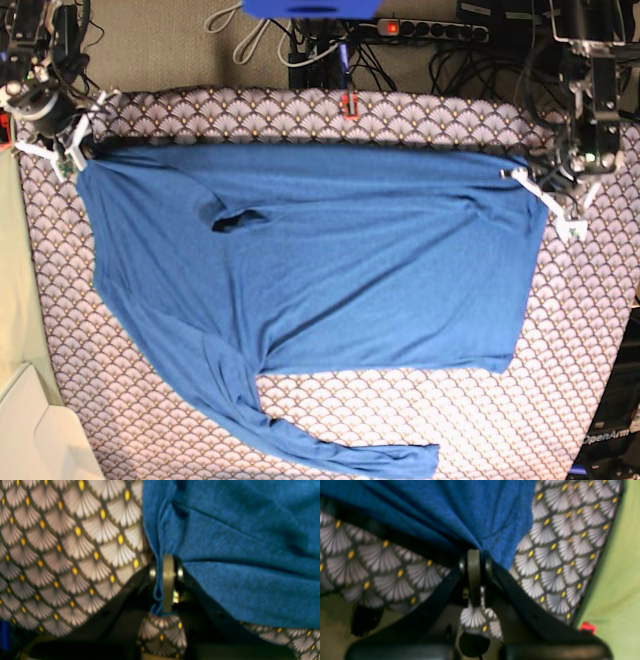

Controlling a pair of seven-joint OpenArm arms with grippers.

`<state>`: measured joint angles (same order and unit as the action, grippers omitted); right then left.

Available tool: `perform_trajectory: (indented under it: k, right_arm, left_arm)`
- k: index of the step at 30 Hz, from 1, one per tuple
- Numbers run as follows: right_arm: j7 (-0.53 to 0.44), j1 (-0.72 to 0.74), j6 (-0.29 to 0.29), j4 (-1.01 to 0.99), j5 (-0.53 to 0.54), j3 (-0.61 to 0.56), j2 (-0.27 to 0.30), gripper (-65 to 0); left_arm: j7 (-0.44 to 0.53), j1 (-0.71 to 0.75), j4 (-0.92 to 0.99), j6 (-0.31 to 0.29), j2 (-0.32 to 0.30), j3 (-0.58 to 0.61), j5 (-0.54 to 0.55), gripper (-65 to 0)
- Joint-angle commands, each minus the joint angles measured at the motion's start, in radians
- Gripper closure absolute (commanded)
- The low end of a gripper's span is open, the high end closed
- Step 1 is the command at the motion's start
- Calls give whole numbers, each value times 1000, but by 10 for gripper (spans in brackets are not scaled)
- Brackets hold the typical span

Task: Fold the T-shirt properly
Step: 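Pull both held corners apart and back to spread the shirt, then open both grippers, release the collar corners and raise both arms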

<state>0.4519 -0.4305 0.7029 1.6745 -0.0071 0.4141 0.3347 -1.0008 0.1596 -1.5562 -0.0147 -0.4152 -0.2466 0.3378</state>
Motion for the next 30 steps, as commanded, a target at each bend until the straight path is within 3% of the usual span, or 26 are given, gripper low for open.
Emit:
perform_trajectory:
  k: [1, 13, 19, 30]
  right_arm:
    - [-12, -11, -5, 32, 3, 10, 17, 0]
    - [-14, -103, -5, 89, 5, 12, 20, 0]
    - [-107, -156, -5, 89, 5, 13, 19, 0]
    - [-115, -184, -5, 83, 5, 13, 20, 0]
  left_arm:
    - [10, 1, -31, 8, -21, -9, -12, -3]
    - [9, 88, -102, 8, -55, -10, -12, -3]
    - [9, 119, -102, 8, -57, -69, -12, -3]
    - [9, 139, -91, 8, -57, -66, -13, -4]
